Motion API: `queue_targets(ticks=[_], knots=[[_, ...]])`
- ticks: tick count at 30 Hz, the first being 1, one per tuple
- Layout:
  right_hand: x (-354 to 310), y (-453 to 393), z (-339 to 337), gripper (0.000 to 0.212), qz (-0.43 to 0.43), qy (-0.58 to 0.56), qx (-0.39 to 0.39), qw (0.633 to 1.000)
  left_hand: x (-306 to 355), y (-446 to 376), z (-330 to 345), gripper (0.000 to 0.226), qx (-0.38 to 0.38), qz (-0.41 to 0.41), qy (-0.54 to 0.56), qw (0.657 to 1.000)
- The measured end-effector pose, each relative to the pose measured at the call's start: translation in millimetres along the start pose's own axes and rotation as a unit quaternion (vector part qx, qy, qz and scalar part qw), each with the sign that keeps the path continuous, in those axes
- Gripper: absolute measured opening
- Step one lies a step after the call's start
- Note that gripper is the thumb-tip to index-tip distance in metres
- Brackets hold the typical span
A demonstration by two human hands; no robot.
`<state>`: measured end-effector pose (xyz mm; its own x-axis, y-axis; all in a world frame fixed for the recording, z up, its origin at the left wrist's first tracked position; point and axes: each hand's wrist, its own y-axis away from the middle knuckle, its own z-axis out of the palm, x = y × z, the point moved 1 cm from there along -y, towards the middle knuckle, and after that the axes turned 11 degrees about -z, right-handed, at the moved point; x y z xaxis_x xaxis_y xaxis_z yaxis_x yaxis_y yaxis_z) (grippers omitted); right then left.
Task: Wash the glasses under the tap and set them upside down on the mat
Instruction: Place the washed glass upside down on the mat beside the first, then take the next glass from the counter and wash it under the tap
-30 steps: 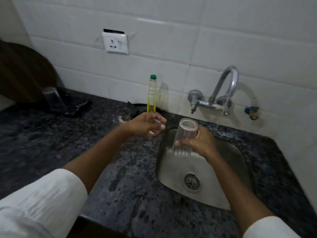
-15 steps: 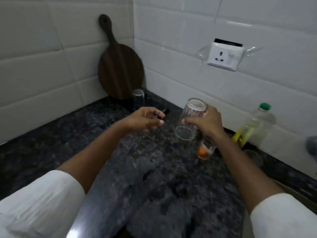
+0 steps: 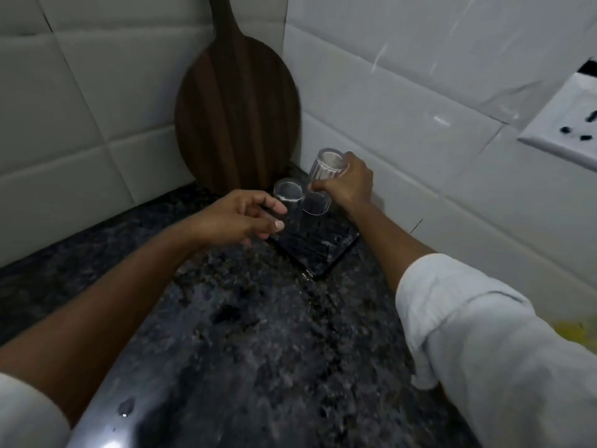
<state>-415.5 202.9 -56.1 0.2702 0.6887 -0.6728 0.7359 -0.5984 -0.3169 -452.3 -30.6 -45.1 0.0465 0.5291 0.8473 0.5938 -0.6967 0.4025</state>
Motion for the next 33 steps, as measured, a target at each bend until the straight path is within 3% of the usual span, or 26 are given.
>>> queue_targets(ticks=[11, 15, 19, 24, 28, 33], knots=[[17.9, -23.4, 36.1, 0.057, -0.021, 0.015, -0.075, 0.997, -6.4, -18.0, -12.9, 0.026, -0.006, -0.019, -0.003, 1.000], [21.0, -16.3, 18.3, 0.060, 0.038, -0.016, -0.103, 0.994, 5.4, -14.2, -2.2, 0.027, -0.009, -0.019, -0.011, 1.000], [33.4, 17.8, -31.3, 0.049, 0.085, -0.072, -0.058, 0.992, 27.2, -5.7, 25.4, 0.028, -0.014, 0.001, -0.012, 1.000], [41.2, 97.0, -130.2, 0.025, 0.111, -0.131, -0.099, 0.980, 67.8, 18.8, 96.2, 0.021, -0.040, 0.022, -0.002, 0.999], [47.6, 165.5, -217.9, 0.019, 0.108, -0.124, -0.103, 0.981, 105.7, 51.4, 172.5, 0.018, -0.074, 0.053, 0.020, 0.996], [65.8, 249.7, -308.7, 0.012, 0.129, -0.109, -0.055, 0.984, 140.1, 99.4, 266.8, 0.017, -0.130, 0.080, -0.017, 0.988]])
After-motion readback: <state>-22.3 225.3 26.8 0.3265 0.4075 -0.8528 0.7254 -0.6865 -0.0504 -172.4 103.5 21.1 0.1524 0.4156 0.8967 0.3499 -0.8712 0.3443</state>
